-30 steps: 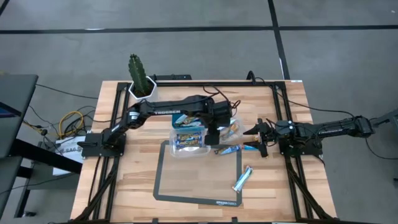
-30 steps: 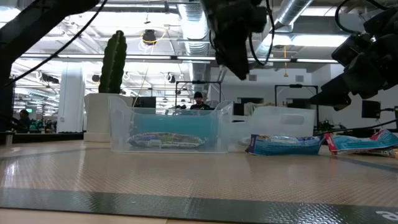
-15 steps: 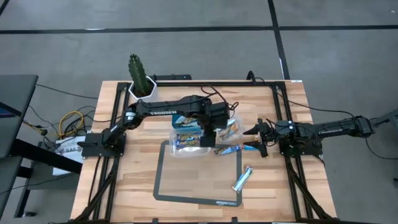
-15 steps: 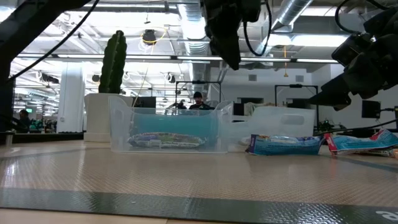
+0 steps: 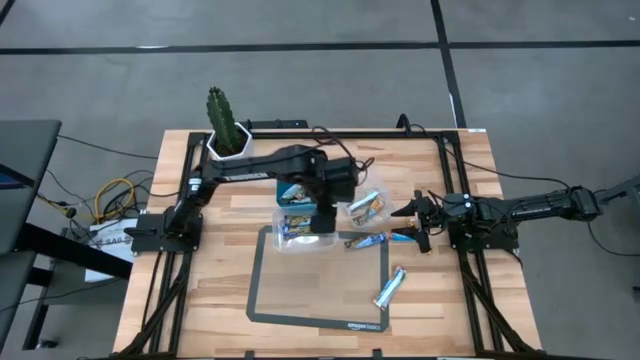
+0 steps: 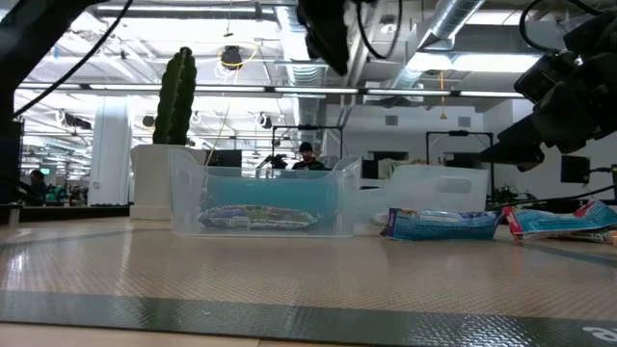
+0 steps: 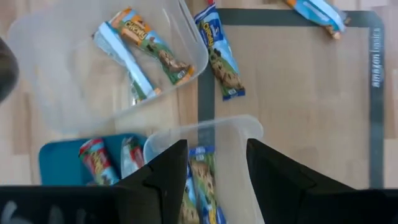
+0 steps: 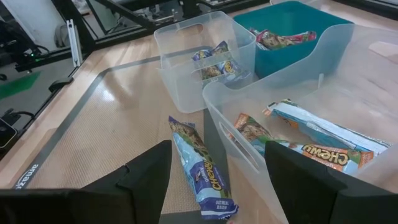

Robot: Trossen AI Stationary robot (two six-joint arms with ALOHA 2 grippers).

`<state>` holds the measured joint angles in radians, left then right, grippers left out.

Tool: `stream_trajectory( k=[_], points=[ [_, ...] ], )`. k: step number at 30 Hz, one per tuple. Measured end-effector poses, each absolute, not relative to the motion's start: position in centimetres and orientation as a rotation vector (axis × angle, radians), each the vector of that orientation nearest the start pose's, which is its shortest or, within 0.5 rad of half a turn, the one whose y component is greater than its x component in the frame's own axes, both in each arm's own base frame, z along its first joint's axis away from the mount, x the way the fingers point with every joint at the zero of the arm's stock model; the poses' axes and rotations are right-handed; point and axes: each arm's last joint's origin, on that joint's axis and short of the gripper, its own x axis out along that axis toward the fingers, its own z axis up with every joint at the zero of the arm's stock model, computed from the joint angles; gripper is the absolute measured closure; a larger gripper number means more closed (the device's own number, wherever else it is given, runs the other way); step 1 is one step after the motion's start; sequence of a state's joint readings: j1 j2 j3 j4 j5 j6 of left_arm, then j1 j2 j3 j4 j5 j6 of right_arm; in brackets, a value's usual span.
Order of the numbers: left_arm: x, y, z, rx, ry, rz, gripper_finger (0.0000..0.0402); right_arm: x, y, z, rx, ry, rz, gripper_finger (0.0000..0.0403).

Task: Pick and place Granola Bars by type
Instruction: Put the orange granola bar into the right transparent bin

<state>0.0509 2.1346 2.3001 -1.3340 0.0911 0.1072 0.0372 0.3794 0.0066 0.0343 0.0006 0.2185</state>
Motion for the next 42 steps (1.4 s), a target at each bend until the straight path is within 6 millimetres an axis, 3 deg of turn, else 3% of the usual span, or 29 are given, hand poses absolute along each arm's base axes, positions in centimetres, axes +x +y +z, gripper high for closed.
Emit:
stream_trajectory(
  k=[11,17,30,36,42],
  points=[
    [38.1,2.0,38.9,0.016,1.142,-0.049,0.0244,11.6,0.4,13.6,0.21,0.341,-0.001,0.0154],
    [34.4,2.2,42.1,0.028,1.114,-0.017,0.0244,11.6,0.4,13.6,0.21,0.341,-0.001,0.0154],
    [28.0,1.6,46.8,0.085,0.987,-0.068,0.0244,11.6,0.4,13.6,0.21,0.339,0.0,0.0154],
    [23.2,1.4,46.0,0.096,0.965,-0.079,0.0244,11.6,0.4,13.6,0.21,0.338,0.0,0.0154],
    [19.9,1.4,40.7,0.089,0.796,-0.065,0.0244,11.6,0.4,13.6,0.21,0.339,-0.001,0.0154]
  ],
)
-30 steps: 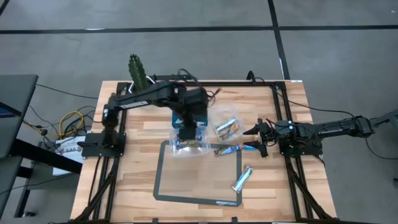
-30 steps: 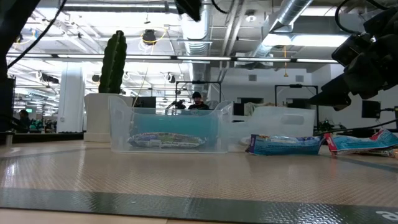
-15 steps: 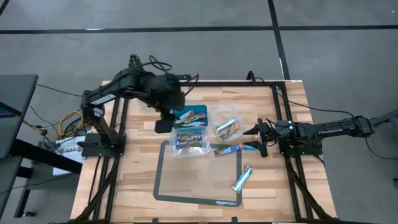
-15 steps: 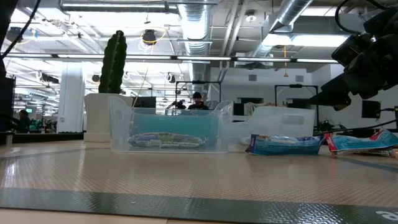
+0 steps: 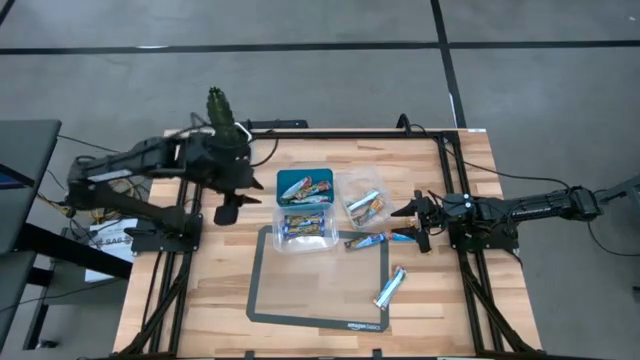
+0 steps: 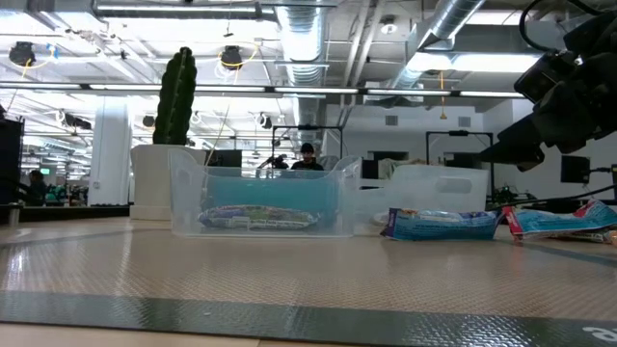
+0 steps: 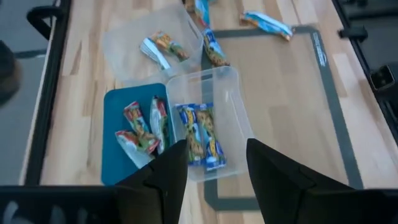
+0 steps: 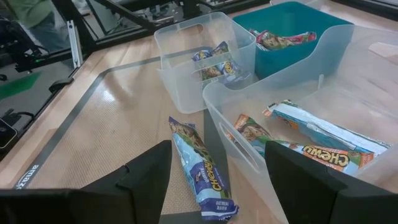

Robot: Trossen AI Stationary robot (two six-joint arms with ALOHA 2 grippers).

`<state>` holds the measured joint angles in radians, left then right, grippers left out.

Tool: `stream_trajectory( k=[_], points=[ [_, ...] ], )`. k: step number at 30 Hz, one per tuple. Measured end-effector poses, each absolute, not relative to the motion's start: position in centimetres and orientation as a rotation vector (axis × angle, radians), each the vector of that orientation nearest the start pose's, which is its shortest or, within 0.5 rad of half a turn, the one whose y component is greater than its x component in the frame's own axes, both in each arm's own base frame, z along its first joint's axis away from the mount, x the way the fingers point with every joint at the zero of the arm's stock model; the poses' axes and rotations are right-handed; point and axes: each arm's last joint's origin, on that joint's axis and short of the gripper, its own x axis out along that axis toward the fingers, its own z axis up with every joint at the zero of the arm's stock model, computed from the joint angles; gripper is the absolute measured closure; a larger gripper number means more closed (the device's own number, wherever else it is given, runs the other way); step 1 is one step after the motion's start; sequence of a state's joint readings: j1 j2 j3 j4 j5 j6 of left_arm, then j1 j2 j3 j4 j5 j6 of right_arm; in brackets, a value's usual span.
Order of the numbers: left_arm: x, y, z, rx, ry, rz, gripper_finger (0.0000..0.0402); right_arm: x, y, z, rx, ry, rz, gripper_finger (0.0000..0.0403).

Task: Pick and place Granola Bars by type
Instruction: Put the orange granola bar into the right transparent bin

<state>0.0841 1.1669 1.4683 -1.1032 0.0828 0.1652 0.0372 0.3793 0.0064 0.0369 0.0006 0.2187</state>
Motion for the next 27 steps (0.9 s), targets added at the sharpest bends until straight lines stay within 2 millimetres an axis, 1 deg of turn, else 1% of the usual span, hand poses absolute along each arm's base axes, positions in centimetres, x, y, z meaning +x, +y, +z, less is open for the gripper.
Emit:
stream_trajectory(
  k=[6,14,20,27],
  points=[
    [17.1,1.3,34.1,0.02,0.618,-0.076,0.0244,11.6,0.4,13.6,0.21,0.338,-0.001,0.0154],
    [14.9,0.9,26.9,-0.085,0.416,-0.122,0.0244,11.6,0.4,13.6,0.21,0.338,-0.001,0.0154],
    [14.1,0.8,22.7,-0.127,0.284,-0.118,0.0244,11.6,0.4,13.6,0.21,0.339,-0.001,0.0154],
    [13.6,0.2,19.9,-0.109,0.131,-0.124,0.0244,11.6,0.4,13.6,0.21,0.338,-0.001,0.0154]
  ],
)
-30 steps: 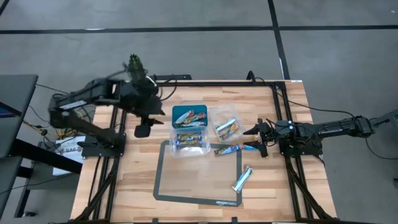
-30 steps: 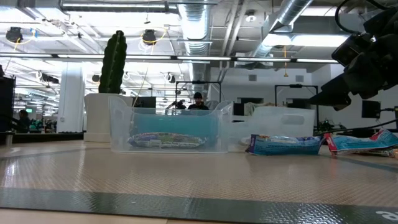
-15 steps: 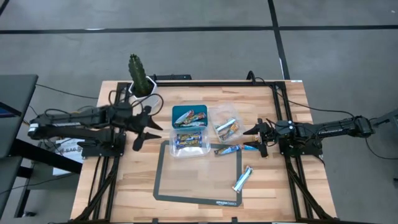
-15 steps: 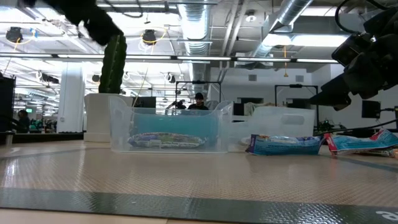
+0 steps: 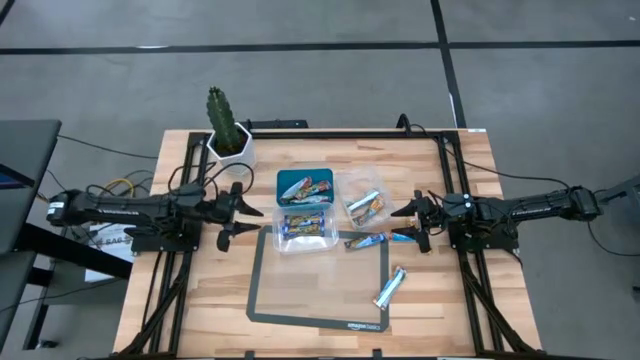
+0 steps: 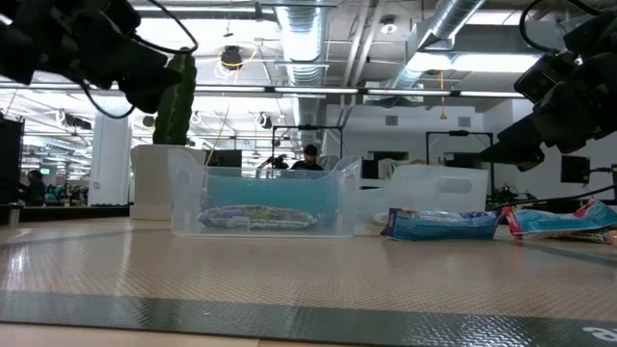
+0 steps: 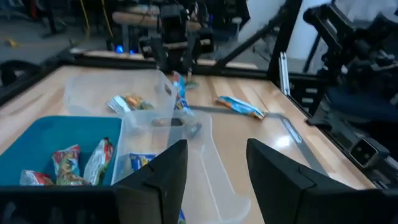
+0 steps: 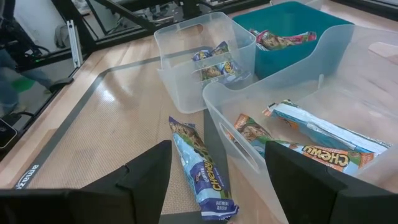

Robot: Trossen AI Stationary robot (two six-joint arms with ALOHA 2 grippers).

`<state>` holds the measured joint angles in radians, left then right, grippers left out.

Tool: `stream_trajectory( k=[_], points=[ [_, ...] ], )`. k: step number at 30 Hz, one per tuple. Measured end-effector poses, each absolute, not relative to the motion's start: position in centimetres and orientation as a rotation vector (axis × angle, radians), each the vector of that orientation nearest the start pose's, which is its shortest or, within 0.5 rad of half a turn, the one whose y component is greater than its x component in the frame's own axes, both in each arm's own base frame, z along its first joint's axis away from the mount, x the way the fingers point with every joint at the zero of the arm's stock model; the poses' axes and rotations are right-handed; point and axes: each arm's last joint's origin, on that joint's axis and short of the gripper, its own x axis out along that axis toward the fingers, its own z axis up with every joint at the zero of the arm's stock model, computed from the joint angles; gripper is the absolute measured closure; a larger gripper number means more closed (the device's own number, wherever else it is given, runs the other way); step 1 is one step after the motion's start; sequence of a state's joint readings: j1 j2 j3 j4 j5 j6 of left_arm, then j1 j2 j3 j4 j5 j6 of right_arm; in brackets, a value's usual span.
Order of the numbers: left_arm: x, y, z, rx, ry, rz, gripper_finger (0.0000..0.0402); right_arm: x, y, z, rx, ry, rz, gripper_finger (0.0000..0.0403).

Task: Pick and place Granola Bars by type
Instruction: Put the orange granola bar into the right transparent bin

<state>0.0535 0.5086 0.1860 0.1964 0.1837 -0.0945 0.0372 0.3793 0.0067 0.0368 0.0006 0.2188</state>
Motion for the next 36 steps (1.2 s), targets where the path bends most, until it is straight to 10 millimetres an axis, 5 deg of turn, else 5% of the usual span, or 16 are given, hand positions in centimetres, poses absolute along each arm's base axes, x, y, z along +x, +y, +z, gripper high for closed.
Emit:
stream_trajectory(
  k=[14,36],
  points=[
    [12.2,-0.3,17.5,-0.104,-0.045,-0.093,0.0244,11.6,0.4,13.6,0.21,0.338,-0.001,0.0154],
    [9.7,0.1,17.1,-0.1,-0.054,0.033,0.0244,11.6,0.4,13.6,0.21,0.338,0.0,0.0154]
  ],
)
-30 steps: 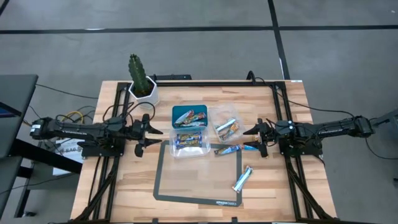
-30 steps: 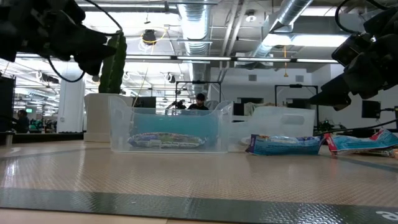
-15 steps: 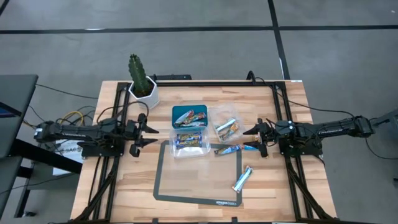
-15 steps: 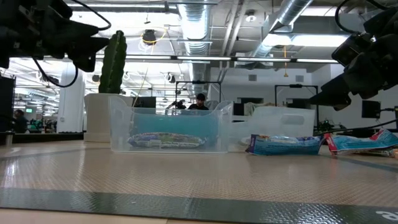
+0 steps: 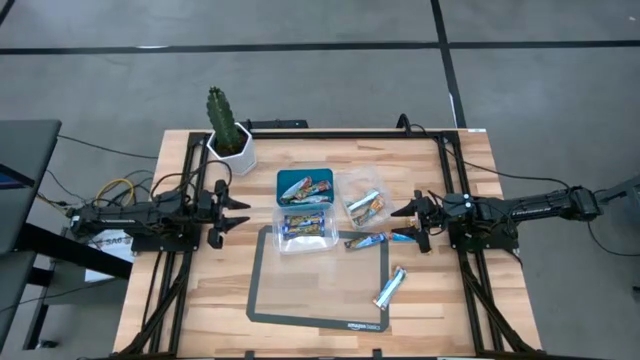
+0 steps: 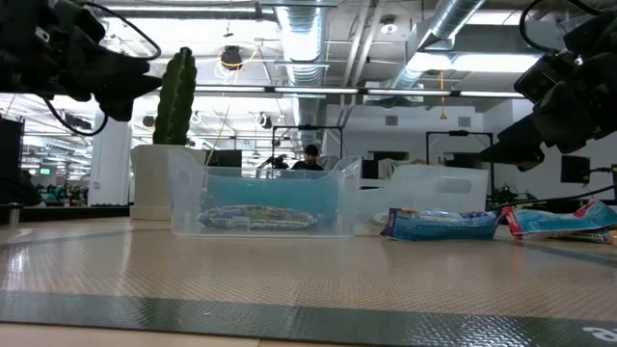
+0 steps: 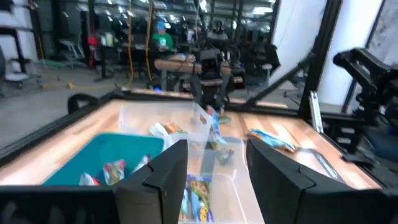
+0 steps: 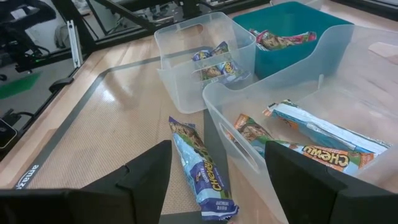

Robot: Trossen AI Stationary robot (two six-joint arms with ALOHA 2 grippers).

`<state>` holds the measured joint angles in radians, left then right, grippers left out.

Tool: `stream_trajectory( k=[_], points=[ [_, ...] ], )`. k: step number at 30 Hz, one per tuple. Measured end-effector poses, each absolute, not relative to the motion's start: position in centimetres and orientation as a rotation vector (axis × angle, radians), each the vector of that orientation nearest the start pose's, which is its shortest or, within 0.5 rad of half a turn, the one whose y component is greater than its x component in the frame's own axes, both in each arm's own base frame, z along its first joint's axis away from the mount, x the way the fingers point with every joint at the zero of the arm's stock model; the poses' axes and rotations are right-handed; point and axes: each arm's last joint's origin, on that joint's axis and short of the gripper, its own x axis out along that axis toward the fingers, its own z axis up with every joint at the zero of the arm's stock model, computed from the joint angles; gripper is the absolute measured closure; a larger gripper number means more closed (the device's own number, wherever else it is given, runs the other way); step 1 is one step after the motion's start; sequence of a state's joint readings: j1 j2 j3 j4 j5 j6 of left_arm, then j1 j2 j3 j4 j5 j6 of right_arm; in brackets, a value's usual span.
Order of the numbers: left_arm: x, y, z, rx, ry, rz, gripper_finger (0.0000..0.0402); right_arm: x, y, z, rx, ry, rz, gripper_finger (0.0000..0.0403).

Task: Pick and place Granola Bars by type
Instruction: Put the orange granola bar into the right transparent bin

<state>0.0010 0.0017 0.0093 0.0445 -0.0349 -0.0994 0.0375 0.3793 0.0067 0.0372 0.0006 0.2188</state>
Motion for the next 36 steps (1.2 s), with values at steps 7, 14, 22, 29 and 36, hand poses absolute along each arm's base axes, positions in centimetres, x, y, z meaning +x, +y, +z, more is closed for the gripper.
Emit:
stream_trajectory(
  k=[7,14,22,29,36],
  points=[
    [9.84,0.04,16.83,-0.081,-0.024,0.012,0.0244,11.6,0.43,13.61,0.21,0.339,-0.001,0.0154],
    [9.98,0.04,16.62,-0.083,0.0,0.012,0.0244,11.6,0.43,13.61,0.21,0.338,0.0,0.0154],
    [9.98,0.04,16.61,-0.086,0.0,0.012,0.0244,11.6,0.43,13.61,0.21,0.338,-0.001,0.0154],
    [9.98,0.04,16.6,-0.092,0.0,0.012,0.0244,11.6,0.43,13.6,0.21,0.339,-0.001,0.0154],
    [9.98,0.04,16.58,-0.09,0.001,0.012,0.0244,11.6,0.45,13.61,0.441,0.338,-0.038,0.0154]
  ],
)
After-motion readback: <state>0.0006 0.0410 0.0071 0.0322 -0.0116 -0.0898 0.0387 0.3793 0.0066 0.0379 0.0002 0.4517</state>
